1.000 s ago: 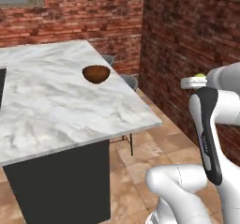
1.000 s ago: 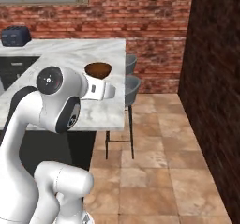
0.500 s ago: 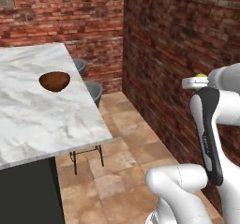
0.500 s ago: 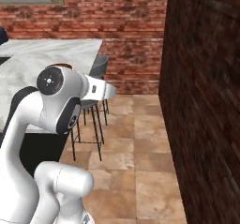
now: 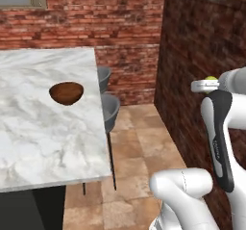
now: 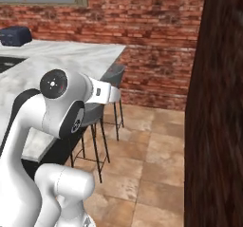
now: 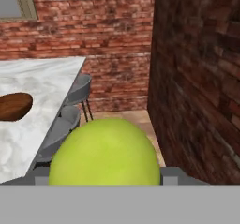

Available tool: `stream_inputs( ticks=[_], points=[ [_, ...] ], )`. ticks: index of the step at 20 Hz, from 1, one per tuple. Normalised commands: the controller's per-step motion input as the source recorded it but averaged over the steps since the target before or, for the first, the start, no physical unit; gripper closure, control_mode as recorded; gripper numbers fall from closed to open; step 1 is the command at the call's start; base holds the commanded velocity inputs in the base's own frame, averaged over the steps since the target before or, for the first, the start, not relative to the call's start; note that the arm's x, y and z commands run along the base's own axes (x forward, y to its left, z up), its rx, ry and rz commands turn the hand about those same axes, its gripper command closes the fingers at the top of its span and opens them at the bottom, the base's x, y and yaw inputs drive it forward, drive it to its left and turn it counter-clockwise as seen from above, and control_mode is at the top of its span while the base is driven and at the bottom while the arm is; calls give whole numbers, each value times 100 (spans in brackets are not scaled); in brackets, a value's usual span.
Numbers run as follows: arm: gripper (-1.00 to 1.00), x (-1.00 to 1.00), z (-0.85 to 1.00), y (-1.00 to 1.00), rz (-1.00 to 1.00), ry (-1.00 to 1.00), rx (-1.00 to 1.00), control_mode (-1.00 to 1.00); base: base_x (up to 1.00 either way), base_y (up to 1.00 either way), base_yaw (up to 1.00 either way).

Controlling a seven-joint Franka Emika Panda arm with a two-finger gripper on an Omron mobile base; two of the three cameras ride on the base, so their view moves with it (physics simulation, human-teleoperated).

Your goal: Retrieve the pear and banana from the fridge and place them into the bowl on the dining table.

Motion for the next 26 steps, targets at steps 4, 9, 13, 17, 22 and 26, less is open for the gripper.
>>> stream_inputs(
  ticks=[4,9,13,17,22,26],
  points=[
    [100,0,0,0,0,0,0,100,99,-44,40],
    [100,0,0,0,0,0,0,100,78,-51,32],
    [100,0,0,0,0,0,0,100,69,-44,29],
    [100,0,0,0,0,0,0,100,66,-32,30],
    [100,0,0,0,0,0,0,100,63,-27,30],
    [100,0,0,0,0,0,0,100,60,-11,29]
  ],
)
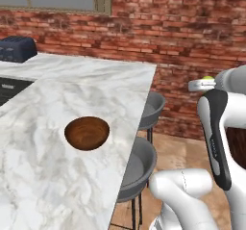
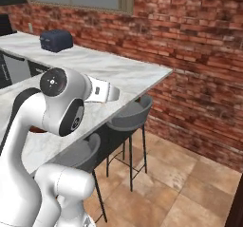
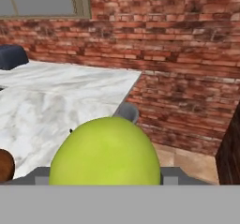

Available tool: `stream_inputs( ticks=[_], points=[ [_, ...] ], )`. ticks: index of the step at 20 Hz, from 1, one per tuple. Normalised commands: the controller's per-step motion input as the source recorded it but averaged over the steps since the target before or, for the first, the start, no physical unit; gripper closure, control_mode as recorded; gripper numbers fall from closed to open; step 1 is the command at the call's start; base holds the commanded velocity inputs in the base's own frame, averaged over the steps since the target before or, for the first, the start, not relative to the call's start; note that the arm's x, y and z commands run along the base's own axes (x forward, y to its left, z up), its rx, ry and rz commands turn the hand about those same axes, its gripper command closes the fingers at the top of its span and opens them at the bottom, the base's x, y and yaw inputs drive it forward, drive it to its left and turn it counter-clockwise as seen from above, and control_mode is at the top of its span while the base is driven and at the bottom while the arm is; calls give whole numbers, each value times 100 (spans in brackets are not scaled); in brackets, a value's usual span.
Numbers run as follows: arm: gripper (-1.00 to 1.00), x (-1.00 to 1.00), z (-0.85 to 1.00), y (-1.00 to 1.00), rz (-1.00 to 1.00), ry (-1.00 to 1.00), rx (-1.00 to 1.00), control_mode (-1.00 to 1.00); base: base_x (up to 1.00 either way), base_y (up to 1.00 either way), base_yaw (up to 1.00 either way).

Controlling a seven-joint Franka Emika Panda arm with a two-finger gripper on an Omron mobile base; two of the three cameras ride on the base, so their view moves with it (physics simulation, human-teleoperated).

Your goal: Retrieve the pear and banana from the fridge and place them into the bowl on the dining table.

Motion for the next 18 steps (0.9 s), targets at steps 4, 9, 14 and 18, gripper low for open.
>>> stream_inputs(
  ticks=[4,9,14,18],
  points=[
    [100,0,0,0,0,0,0,100,62,0,24],
    [100,0,0,0,0,0,0,100,59,16,14],
    [100,0,0,0,0,0,0,100,59,15,22],
    [100,0,0,0,0,0,0,100,62,14,44]
  ],
)
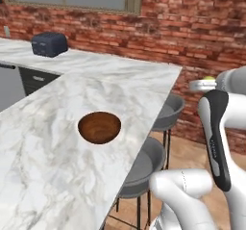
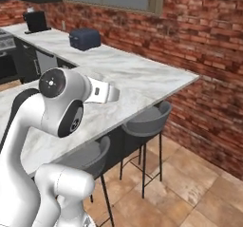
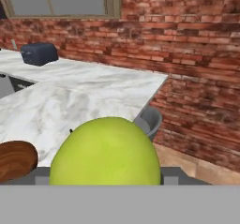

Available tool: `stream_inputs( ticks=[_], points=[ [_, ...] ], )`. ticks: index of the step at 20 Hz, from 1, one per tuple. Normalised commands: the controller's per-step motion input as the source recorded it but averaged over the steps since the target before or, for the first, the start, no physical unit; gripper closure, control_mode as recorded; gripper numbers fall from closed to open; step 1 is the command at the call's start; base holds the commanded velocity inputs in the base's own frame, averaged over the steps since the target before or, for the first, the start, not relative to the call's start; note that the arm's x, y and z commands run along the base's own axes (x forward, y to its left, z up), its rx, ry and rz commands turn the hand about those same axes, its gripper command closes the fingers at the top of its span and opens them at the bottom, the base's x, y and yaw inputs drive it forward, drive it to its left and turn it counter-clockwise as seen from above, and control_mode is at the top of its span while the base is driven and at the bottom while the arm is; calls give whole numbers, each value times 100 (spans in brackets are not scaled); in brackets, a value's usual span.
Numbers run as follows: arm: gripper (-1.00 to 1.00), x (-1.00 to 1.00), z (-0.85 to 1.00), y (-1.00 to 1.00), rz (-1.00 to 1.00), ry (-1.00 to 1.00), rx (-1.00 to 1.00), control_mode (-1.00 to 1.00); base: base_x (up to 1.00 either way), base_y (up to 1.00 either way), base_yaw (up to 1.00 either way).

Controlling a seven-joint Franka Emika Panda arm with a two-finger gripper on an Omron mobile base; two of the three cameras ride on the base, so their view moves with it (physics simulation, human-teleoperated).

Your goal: Retrieve the pear and banana from the fridge and place them into the bowl on the dining table.

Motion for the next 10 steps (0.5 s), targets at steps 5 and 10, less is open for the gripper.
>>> stream_inputs(
  ticks=[5,10],
  points=[
    [100,0,0,0,0,0,0,100,61,18,47],
    [100,0,0,0,0,0,0,100,63,15,26]
  ],
)
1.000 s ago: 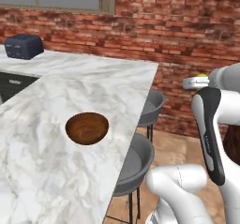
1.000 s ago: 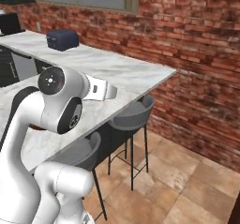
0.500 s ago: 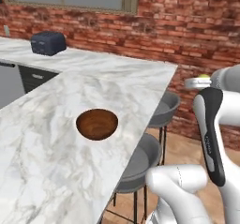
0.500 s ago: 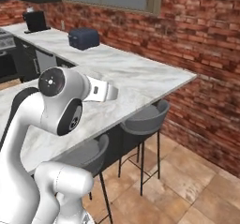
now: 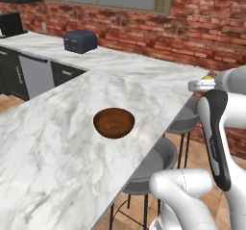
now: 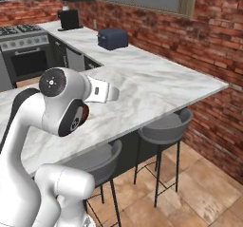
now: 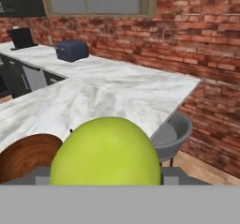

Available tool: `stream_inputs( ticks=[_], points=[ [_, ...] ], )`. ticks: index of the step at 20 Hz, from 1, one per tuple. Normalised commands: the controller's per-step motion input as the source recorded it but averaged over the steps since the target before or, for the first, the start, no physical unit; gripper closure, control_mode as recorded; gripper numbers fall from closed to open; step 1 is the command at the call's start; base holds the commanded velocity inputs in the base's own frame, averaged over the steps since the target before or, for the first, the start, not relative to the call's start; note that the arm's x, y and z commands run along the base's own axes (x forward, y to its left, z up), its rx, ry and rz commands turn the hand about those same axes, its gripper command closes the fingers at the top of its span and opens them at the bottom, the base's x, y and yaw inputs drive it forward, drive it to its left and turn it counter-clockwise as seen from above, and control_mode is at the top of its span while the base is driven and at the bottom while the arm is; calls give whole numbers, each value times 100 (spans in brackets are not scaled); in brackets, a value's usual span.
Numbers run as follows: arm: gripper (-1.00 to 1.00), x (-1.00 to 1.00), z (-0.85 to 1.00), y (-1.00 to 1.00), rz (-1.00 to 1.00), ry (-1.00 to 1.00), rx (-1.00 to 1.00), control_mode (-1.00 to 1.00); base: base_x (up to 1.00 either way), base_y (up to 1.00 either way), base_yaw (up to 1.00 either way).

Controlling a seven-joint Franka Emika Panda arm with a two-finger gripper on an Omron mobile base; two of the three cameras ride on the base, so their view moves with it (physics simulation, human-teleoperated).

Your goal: Retrieve the pear and banana from the fridge and place them into the bowl on the dining table.

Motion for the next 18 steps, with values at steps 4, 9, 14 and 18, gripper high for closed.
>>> stream_inputs(
  ticks=[4,9,14,18],
  points=[
    [100,44,-3,0,1,0,0,-100,0,0,0],
    [100,41,-3,1,0,0,0,-100,0,0,0],
    [100,18,-28,36,0,3,0,-100,0,0,0],
    [100,0,-21,51,3,2,0,-100,0,0,0]
  ],
)
